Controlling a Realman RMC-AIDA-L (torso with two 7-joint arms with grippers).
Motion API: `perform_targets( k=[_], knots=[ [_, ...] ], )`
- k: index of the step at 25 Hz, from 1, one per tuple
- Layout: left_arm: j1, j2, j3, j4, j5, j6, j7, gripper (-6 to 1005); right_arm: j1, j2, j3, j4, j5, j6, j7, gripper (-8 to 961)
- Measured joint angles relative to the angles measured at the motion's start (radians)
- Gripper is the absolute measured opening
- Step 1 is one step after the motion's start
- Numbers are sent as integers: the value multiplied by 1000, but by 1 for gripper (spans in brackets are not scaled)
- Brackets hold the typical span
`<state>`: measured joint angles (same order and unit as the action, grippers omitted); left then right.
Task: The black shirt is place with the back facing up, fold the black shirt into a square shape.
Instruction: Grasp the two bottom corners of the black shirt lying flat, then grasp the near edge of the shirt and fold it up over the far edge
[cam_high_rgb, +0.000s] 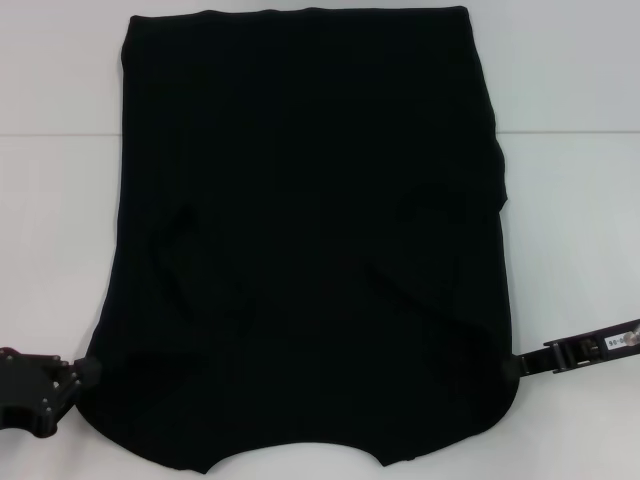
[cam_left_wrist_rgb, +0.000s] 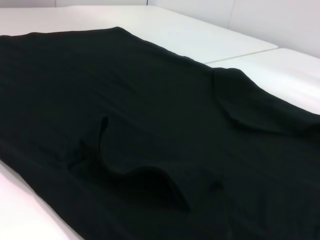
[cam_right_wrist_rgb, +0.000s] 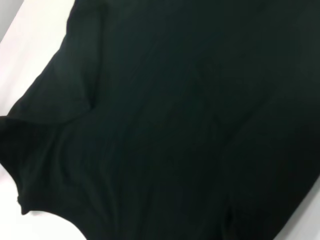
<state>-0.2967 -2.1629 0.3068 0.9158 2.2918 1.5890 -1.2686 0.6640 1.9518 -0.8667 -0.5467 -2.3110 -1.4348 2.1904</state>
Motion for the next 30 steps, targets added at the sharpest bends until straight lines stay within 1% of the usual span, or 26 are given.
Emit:
perform_targets(
  k=[4, 8, 10, 11, 12, 14, 20, 21, 24, 30],
  knots=[
    [-1, 0, 0, 0, 0, 2, -20, 2, -16, -10, 8, -1, -1, -6, -7, 153],
    [0, 0, -1, 8, -1, 22, -92, 2, -45, -20, 18, -8, 3, -11, -32, 65],
    [5, 0, -3, 12, -1, 44, -122, 2, -64, -24, 46, -8, 4, -25, -71, 65],
    [11, 0, -15, 14, -2, 81, -147, 2, -72, -26, 63, -9, 5, -35, -91, 65],
    [11, 0, -15, 14, -2, 81, -147, 1, -81, -27, 83, -9, 4, -50, -115, 65],
    [18, 0, -41, 14, -1, 126, -165, 1, -101, -32, 115, -10, 2, -87, -161, 65],
    [52, 14, -125, 15, 13, 283, -191, 1, -187, -62, 167, -14, 0, -171, -260, 66],
    [60, 14, -133, 16, 14, 303, -191, 1, -197, -65, 176, -18, 0, -184, -271, 66],
    [82, 13, -150, 17, 14, 356, -191, 1, -238, -70, 205, -40, 0, -230, -306, 66],
    [106, 3, -155, 3, 52, 392, -196, 1, -299, -76, 238, -52, -4, -303, -363, 66]
  ],
)
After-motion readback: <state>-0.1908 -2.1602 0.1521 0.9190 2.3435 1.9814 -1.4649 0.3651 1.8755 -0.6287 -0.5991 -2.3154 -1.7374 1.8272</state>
